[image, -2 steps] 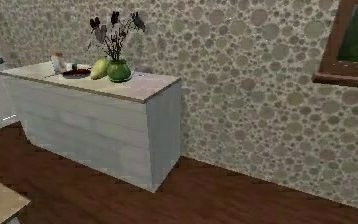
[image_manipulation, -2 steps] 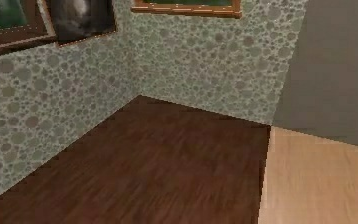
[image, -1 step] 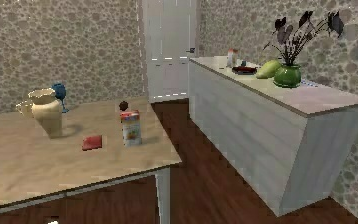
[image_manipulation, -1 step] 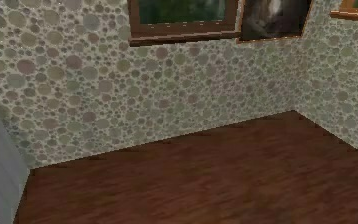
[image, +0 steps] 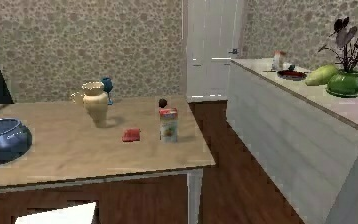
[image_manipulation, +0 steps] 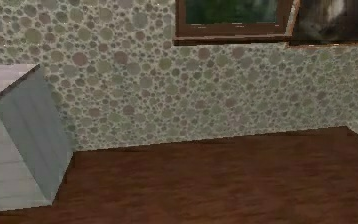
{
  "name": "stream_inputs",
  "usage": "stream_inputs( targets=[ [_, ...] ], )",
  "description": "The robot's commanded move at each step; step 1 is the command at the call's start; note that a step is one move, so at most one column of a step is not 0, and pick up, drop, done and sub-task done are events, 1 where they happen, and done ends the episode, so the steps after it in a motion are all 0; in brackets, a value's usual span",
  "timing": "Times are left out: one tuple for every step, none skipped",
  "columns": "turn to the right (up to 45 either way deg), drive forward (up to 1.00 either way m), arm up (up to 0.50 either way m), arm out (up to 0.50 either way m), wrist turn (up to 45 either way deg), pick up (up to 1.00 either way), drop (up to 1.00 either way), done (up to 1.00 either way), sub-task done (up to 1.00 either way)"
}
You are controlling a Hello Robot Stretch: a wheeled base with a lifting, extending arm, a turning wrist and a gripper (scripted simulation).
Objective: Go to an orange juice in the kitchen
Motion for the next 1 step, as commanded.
stream_inputs(
  targets=[
    [0.0,0.00,0.00,0.00,0.0,0.00,0.00,1.00,0.00]
  ],
)
